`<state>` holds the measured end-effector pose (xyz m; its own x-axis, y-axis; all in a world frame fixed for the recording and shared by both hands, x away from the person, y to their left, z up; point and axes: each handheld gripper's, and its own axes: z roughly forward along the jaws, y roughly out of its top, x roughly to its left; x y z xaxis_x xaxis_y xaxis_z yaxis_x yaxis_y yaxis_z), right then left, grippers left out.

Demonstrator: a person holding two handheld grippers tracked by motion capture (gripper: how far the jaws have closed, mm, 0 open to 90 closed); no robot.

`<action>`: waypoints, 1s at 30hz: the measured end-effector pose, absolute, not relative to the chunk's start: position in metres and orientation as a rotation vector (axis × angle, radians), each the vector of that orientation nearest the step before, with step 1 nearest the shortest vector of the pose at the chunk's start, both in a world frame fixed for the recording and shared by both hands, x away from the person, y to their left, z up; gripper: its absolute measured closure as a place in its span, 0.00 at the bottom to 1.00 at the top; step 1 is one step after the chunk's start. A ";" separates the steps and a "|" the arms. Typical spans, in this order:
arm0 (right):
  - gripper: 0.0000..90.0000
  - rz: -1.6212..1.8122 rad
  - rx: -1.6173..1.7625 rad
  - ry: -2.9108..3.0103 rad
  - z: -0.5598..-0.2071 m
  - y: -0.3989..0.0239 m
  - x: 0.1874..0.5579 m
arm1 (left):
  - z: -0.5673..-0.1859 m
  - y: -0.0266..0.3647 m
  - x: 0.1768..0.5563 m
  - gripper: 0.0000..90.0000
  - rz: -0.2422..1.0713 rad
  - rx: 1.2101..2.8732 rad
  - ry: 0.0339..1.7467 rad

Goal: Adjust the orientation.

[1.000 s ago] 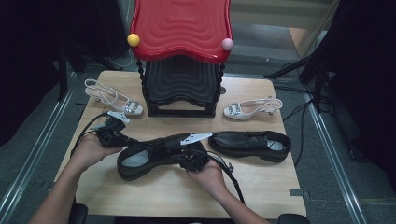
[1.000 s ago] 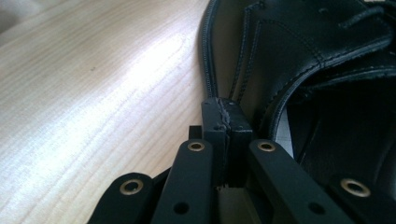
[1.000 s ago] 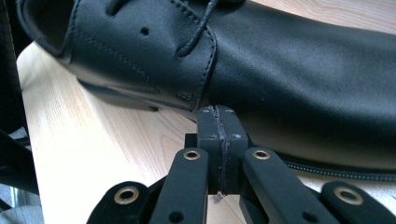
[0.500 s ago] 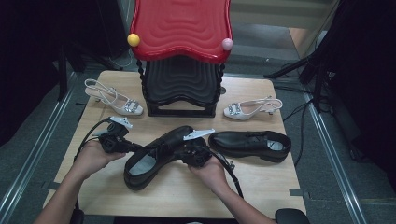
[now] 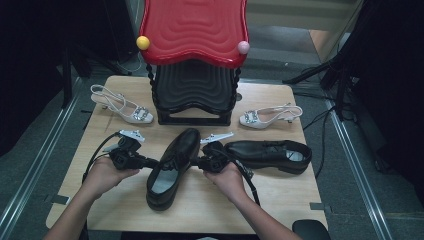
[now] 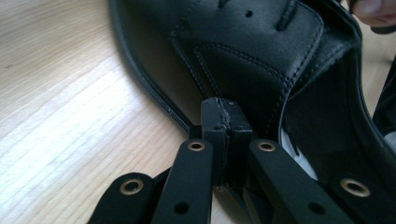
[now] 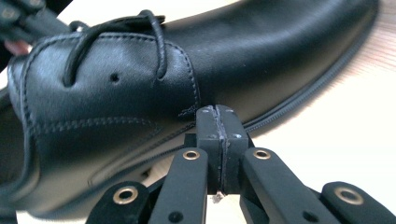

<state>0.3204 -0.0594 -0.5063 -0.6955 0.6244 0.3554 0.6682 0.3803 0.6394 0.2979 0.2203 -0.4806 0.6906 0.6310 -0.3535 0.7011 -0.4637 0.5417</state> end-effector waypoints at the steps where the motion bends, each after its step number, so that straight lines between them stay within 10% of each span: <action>1: 1.00 -1.227 -1.210 -2.558 -0.506 -0.060 0.322 | -0.481 0.218 0.297 1.00 -0.128 2.221 1.013; 23: 1.00 -1.225 -1.273 -2.546 -0.501 -0.063 0.335 | -0.482 0.199 0.291 0.99 -0.192 2.209 0.989; 30: 0.82 -1.180 -1.271 -2.605 -0.493 -0.068 0.334 | -0.474 0.216 0.297 0.79 -0.152 2.128 1.051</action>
